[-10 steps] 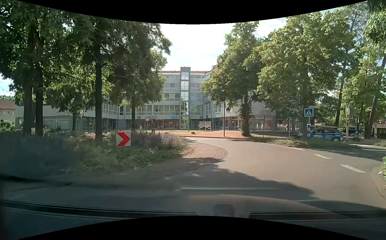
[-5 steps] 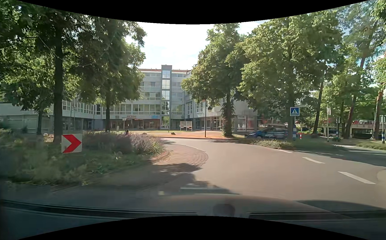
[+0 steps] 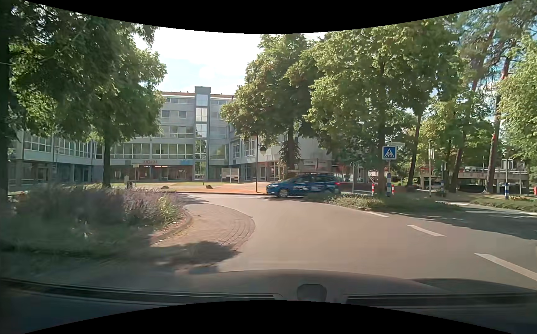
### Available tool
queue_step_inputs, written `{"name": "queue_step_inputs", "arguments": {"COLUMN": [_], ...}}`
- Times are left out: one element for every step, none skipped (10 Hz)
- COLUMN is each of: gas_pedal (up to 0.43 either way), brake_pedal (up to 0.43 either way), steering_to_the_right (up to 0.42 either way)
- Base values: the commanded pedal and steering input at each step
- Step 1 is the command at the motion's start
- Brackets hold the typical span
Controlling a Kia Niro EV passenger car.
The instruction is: Follow the waypoints while adhering to traffic rules and regulations
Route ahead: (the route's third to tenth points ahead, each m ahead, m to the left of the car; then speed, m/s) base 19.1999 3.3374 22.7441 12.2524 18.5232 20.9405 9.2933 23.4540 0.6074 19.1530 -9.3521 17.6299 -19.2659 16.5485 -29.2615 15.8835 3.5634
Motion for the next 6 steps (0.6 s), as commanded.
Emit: {"name": "queue_step_inputs", "arguments": {"gas_pedal": [0.118,0.118,0.130,0.130,0.130,0.130], "brake_pedal": [0.006,0.006,0.006,0.006,0.006,0.006], "steering_to_the_right": [0.217,0.198,0.182,0.155,0.129,0.099]}}
